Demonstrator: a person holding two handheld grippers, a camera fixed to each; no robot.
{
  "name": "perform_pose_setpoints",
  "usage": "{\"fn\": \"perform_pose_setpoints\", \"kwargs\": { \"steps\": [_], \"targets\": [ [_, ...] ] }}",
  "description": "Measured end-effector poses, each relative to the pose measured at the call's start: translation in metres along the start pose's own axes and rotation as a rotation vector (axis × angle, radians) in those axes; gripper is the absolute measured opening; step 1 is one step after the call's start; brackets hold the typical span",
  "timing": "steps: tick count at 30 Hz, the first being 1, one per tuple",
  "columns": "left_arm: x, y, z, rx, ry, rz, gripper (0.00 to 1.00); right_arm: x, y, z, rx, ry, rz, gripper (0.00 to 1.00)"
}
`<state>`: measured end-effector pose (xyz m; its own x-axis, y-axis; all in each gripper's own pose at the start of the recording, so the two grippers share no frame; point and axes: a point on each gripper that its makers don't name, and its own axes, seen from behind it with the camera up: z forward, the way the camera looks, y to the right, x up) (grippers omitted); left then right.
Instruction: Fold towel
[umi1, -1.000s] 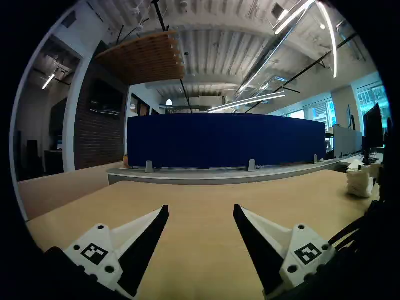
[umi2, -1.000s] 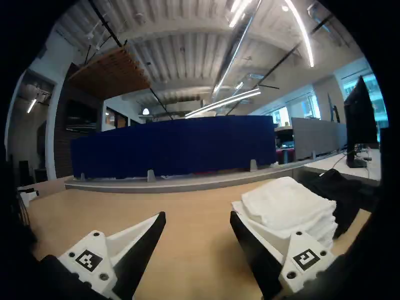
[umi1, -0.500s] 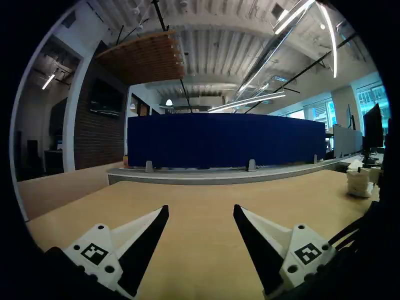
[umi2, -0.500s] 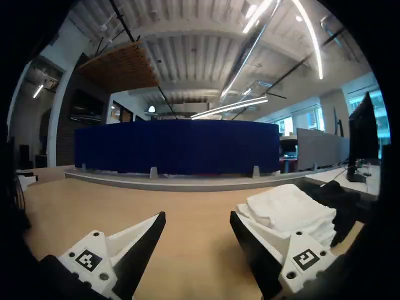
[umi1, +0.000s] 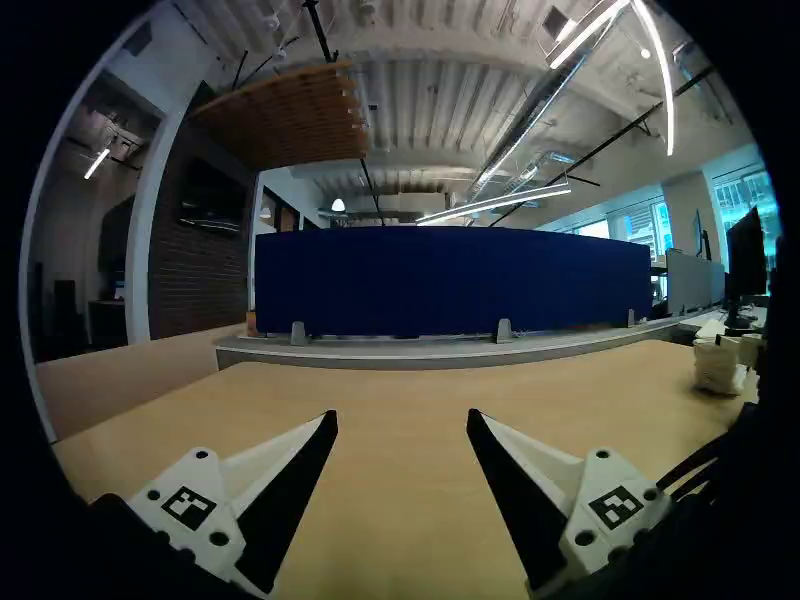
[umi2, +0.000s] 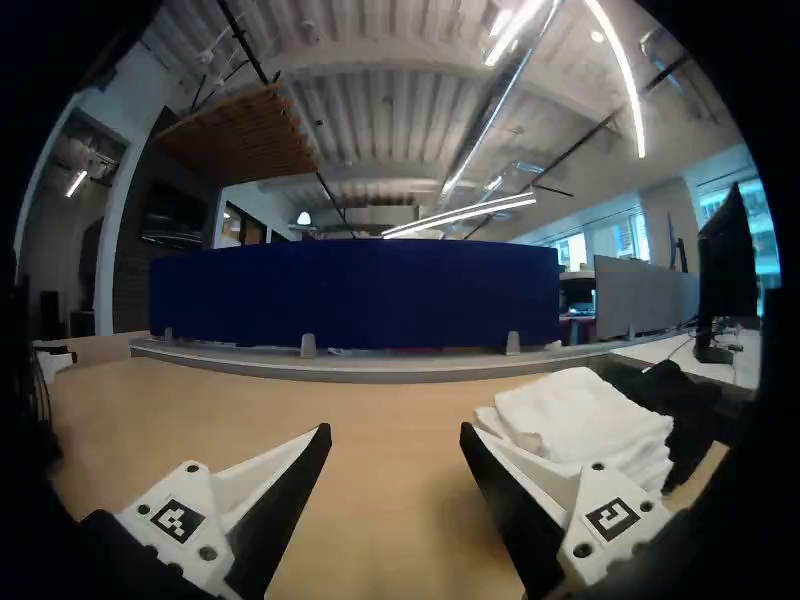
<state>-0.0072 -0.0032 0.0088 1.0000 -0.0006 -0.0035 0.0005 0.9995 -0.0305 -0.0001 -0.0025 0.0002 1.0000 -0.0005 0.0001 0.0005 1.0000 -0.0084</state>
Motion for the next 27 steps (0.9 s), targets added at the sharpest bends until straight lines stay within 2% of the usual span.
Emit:
{"fn": "perform_pose_setpoints", "kwargs": {
  "steps": [27],
  "targets": [
    [0.0014, 0.0024, -0.0018, 0.001, -0.001, 0.0, 0.96, 0.0002, -0.0002, -0.001, -0.001, 0.0, 0.0, 1.0]
  ]
}}
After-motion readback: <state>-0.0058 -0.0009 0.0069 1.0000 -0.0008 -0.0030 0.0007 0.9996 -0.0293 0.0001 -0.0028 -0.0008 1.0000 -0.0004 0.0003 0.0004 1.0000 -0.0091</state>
